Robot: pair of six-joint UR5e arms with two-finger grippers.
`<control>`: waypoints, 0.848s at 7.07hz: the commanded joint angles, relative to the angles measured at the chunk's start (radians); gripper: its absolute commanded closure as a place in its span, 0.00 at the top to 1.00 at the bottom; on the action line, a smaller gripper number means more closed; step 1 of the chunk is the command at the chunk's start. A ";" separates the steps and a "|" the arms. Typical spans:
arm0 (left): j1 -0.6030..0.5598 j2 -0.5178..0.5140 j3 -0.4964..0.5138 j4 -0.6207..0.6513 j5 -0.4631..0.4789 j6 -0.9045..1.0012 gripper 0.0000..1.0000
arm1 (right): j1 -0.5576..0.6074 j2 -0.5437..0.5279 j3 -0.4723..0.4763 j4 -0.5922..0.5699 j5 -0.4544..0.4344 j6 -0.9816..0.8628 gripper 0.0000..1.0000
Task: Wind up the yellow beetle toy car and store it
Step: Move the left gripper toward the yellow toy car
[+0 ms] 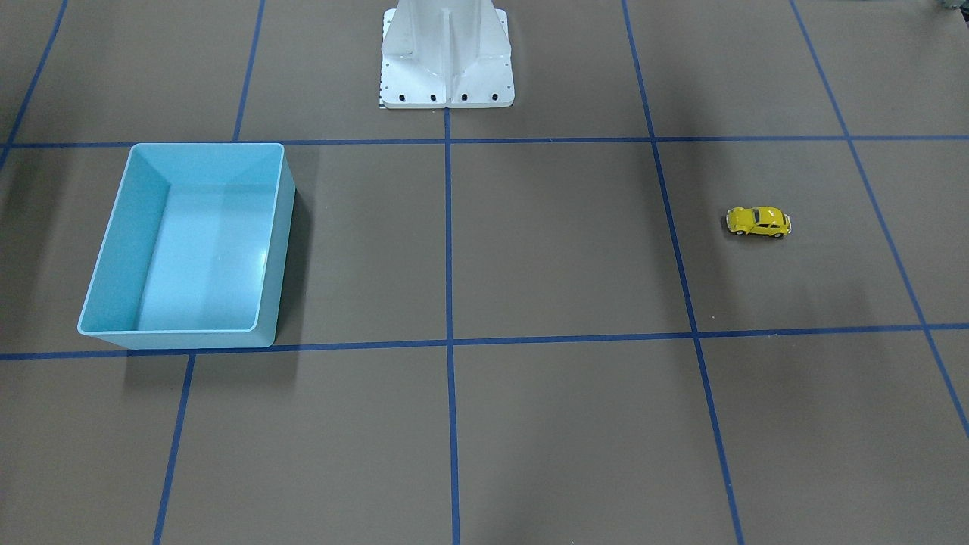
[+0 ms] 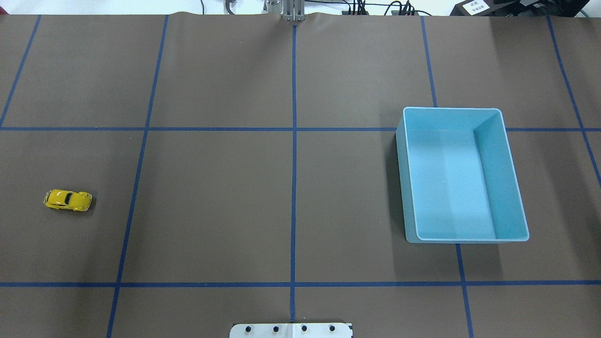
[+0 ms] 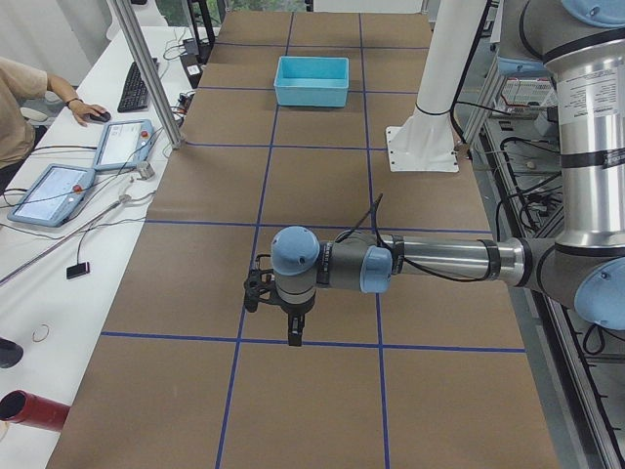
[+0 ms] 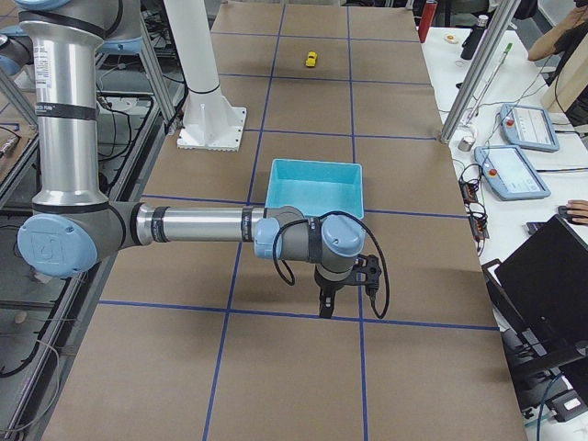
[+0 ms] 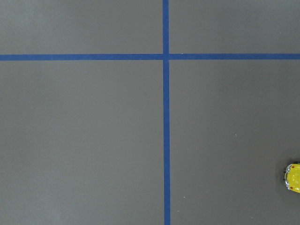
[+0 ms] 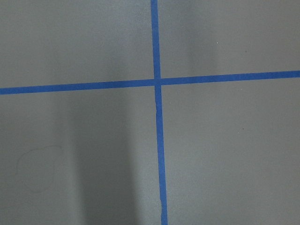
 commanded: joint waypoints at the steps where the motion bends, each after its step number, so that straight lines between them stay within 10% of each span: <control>1: 0.001 0.000 0.006 0.000 0.000 0.002 1.00 | 0.000 0.001 -0.003 0.001 -0.010 0.000 0.99; 6: 0.015 -0.032 0.028 0.002 0.008 0.028 1.00 | 0.000 0.001 -0.006 0.001 -0.010 -0.001 0.99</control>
